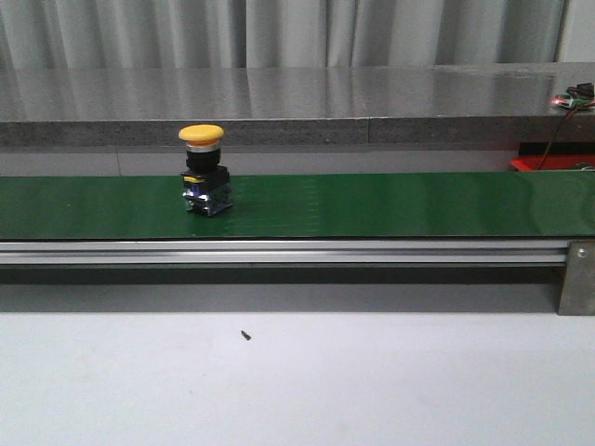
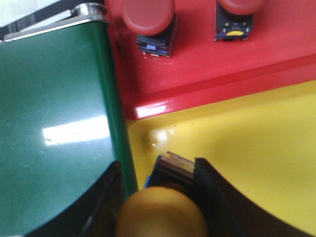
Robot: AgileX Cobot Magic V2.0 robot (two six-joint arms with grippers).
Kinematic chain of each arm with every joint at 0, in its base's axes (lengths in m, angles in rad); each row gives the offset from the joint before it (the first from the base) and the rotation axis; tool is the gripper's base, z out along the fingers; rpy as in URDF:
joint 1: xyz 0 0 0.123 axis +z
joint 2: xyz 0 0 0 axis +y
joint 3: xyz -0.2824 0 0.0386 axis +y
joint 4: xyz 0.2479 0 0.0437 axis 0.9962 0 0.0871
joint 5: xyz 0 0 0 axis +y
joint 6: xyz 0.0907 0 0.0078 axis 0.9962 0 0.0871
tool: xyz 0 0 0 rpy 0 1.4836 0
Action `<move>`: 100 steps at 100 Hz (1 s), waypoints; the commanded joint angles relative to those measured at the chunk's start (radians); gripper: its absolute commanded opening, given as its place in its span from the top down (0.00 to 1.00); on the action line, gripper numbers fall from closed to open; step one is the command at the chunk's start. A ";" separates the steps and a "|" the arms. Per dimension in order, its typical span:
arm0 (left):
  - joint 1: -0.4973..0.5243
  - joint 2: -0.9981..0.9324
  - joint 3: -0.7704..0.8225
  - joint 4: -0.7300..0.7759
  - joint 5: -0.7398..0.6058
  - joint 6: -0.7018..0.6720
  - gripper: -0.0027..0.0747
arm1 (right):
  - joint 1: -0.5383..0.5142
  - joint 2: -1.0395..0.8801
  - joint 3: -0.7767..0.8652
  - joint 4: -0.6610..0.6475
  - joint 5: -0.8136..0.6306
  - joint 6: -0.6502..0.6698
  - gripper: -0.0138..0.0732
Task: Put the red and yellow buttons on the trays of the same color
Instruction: 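Lift the yellow button off the belt and carry it over the yellow tray, then lower the yellow button into the yellow tray and open the right gripper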
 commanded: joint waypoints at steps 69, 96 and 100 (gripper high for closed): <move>-0.008 0.002 -0.024 -0.026 -0.051 0.002 0.99 | -0.005 0.154 0.003 0.016 -0.144 -0.001 0.66; -0.008 0.002 -0.024 -0.026 -0.051 0.002 0.99 | -0.005 0.155 0.003 0.008 -0.151 -0.001 0.32; -0.008 0.002 -0.024 -0.026 -0.051 0.002 0.99 | -0.005 0.155 0.003 0.008 -0.152 -0.001 0.29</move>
